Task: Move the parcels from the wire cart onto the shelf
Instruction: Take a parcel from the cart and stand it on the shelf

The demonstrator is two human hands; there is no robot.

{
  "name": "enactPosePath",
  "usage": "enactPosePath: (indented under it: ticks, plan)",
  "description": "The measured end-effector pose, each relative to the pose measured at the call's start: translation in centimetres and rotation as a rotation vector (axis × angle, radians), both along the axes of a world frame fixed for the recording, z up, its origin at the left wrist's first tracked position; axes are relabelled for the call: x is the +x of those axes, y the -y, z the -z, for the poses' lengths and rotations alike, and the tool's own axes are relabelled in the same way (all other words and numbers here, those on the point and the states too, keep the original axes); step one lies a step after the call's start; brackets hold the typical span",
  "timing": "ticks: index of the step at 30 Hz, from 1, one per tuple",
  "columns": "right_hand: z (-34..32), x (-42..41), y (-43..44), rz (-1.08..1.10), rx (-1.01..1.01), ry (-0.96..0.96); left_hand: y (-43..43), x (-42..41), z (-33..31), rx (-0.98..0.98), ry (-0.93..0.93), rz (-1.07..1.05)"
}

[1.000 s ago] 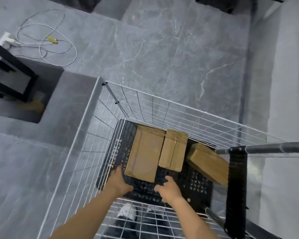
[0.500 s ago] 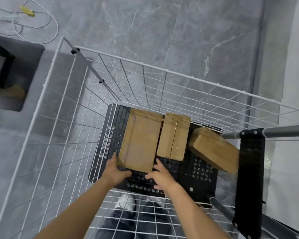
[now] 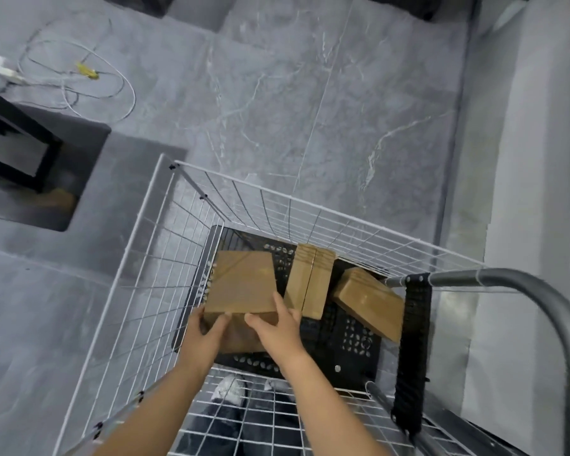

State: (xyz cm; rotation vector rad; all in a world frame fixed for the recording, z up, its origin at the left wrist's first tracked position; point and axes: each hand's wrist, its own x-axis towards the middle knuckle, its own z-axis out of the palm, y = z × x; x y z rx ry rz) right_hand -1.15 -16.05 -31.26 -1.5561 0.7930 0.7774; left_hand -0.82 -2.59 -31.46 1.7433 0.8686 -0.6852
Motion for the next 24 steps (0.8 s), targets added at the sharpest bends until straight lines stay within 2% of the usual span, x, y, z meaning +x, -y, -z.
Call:
enactPosePath:
  ticks: [4, 10, 18, 21, 24]
  plan:
    - [-4.3, -0.9, 1.8, 0.013, -0.008, 0.026, 0.5, -0.9, -3.9, 0.018, 0.063, 0.097]
    - [-11.7, -1.8, 2.9, 0.099, -0.004, 0.104, 1.4, -3.1, -11.8, 0.089, 0.336, 0.279]
    - [-23.7, -1.8, 3.9, 0.213, 0.018, 0.140, 3.0, -2.6, -24.2, 0.065, 0.701, 0.559]
    - [-28.2, -2.1, 4.1, 0.299, 0.003, 0.133, 3.8, -2.1, -28.0, 0.093, 0.824, 0.672]
    - [-31.9, -3.0, 4.4, 0.477, 0.058, 0.131, 4.6, -2.3, -31.6, 0.062, 0.947, 0.794]
